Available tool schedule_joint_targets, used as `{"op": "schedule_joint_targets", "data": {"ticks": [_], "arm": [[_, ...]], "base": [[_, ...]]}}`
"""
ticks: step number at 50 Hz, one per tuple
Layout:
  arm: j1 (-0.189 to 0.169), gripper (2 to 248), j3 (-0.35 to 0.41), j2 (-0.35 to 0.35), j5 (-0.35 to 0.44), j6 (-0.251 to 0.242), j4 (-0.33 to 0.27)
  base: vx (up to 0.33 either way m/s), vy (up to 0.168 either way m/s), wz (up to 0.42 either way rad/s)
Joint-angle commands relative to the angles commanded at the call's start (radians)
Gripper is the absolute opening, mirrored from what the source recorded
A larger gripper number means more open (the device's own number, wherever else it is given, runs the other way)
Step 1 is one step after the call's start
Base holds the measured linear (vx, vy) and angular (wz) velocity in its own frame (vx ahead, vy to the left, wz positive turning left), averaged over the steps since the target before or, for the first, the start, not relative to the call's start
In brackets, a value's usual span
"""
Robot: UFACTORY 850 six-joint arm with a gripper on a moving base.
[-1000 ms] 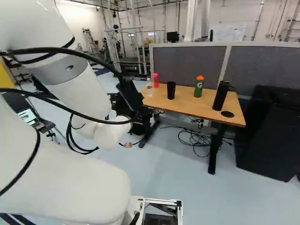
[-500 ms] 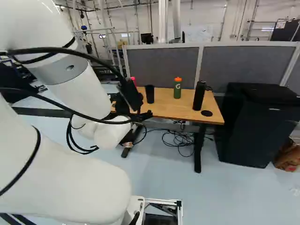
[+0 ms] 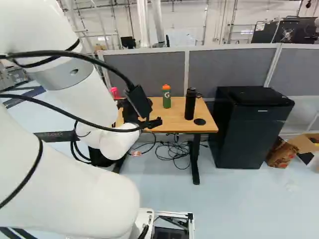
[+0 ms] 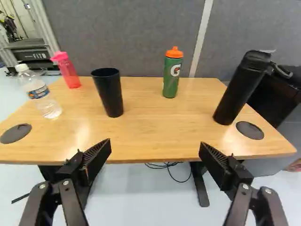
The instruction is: Pick up the green bottle from the table
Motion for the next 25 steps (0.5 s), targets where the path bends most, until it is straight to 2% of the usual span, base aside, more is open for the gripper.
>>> {"op": "schedule_joint_targets", "data": {"ticks": [14,25], "arm": [[0.0,247,0.0,0.0,0.0,0.0,0.0],[0.0,247,0.0,0.0,0.0,0.0,0.0]], "base": [[0.239,-0.053,-0.287],[0.159,-0.006,-0.052]]}}
